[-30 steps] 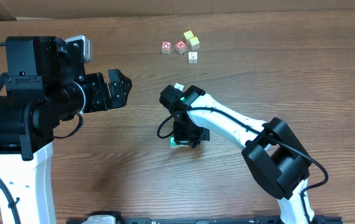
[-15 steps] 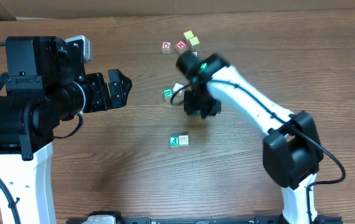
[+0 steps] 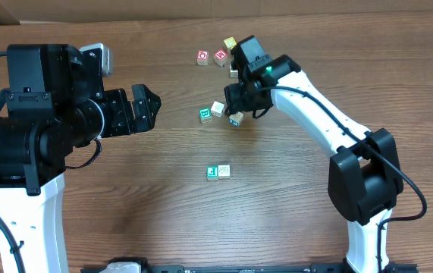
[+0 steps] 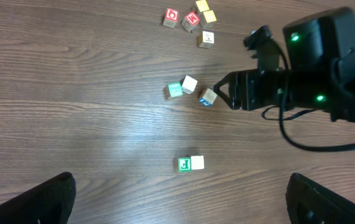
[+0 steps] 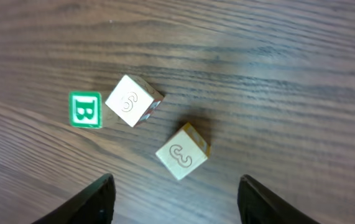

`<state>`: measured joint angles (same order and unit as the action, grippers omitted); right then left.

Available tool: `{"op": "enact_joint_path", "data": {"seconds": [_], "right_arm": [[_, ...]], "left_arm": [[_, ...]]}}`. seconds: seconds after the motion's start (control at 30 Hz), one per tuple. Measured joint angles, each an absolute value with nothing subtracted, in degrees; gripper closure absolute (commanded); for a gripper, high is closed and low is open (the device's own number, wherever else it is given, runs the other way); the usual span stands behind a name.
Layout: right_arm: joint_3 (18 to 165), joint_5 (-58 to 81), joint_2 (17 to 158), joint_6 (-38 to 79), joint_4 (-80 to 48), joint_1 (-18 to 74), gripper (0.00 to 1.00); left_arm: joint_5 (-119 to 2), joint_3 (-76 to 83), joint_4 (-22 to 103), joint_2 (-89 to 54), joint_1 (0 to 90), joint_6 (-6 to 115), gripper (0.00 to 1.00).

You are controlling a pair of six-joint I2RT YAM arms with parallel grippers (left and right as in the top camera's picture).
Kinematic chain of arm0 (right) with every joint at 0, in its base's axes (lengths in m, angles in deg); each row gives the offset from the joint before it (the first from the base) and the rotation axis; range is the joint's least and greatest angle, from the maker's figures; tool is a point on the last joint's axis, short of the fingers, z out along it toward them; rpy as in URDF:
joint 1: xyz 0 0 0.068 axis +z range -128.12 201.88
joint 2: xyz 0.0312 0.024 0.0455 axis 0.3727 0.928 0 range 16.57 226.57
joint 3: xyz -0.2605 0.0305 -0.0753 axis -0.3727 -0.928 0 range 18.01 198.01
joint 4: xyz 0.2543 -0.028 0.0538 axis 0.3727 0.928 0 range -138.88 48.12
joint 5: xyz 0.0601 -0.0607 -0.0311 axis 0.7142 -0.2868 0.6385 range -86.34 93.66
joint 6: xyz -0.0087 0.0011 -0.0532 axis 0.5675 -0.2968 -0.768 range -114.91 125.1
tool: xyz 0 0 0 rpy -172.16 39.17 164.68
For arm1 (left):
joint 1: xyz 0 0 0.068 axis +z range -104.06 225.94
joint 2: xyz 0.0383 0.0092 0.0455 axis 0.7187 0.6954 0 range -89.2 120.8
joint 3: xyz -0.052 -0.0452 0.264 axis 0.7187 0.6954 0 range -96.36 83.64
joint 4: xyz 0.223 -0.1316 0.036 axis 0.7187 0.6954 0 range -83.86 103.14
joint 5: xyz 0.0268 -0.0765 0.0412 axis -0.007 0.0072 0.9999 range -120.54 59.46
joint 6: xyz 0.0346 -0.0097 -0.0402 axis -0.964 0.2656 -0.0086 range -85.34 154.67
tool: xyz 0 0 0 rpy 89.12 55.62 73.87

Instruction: Flip 5 blocks

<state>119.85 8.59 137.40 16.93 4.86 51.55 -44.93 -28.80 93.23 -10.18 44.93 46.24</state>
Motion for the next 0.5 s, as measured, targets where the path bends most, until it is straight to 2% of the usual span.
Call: {"op": "enact_joint_path", "data": {"seconds": [0.33,0.5], "right_arm": [[110.4,8.6,137.4,2.3,-6.2,51.6,0.4],[106.1,8.6,137.4,-1.0,-13.2,51.6,0.49]], "left_arm": [[-44.9,-28.8,93.2,-10.2,44.9,46.2,0.0],[-44.9,-28.8,93.2,-10.2,44.9,46.2,0.0]]}}
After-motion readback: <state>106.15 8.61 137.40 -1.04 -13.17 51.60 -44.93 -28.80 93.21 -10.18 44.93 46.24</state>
